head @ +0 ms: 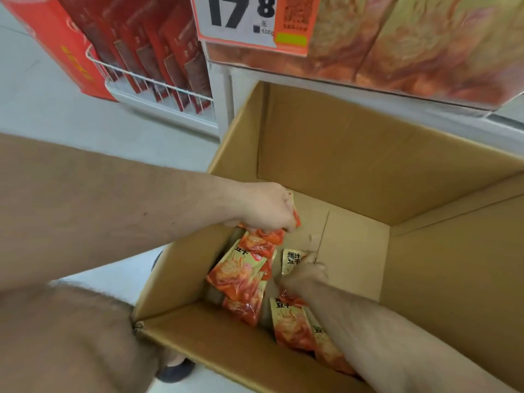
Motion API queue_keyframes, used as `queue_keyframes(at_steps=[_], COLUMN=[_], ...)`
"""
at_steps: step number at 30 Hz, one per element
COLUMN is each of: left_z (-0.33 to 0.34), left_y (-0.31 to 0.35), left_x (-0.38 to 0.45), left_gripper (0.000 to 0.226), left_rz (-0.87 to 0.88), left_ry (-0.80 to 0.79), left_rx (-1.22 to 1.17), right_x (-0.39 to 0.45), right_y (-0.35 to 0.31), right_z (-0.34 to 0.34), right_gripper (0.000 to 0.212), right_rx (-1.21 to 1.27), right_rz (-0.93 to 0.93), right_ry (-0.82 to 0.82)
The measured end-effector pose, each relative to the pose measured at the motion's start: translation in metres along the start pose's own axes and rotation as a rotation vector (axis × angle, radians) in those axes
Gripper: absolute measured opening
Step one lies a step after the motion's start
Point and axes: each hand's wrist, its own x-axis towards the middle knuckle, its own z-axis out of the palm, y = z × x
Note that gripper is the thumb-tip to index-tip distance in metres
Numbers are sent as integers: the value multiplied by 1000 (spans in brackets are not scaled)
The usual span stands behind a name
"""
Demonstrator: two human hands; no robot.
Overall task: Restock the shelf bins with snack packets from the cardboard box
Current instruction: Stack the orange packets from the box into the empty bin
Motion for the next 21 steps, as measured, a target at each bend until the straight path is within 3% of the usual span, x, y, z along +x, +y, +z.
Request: queue_keyframes(at_steps=[2,5,8,12,17,19,21], left_z=[4,8,11,15,19,15,9], left_y=[-1,-2,2,7,-1,-4,-8], left_x=[-1,-3,-6,-10,-7,-5,-5], left_gripper=[15,22,32,62,19,9,25], left_rz=[-14,-65,-136,-271,-220,-201,-185], left_ry=[-4,-10,-39,-89,192,278,294], left_rx=[6,-35,-160,-343,-397,-325,-290], right_x=[4,-8,-45,-91,-107,-88,-61], right_y=[3,18,20,4,-14,-7,4], right_z=[-6,-32,-72,-103,-123,-125,-112], right_gripper=[117,86,40,25,41,38,43], right_rx=[193,665,783,827,905,960,827], right_rz=[40,64,-17,-305,-569,-471,-251], right_ry=[-40,-239,-390,-538,-738,-802,-651])
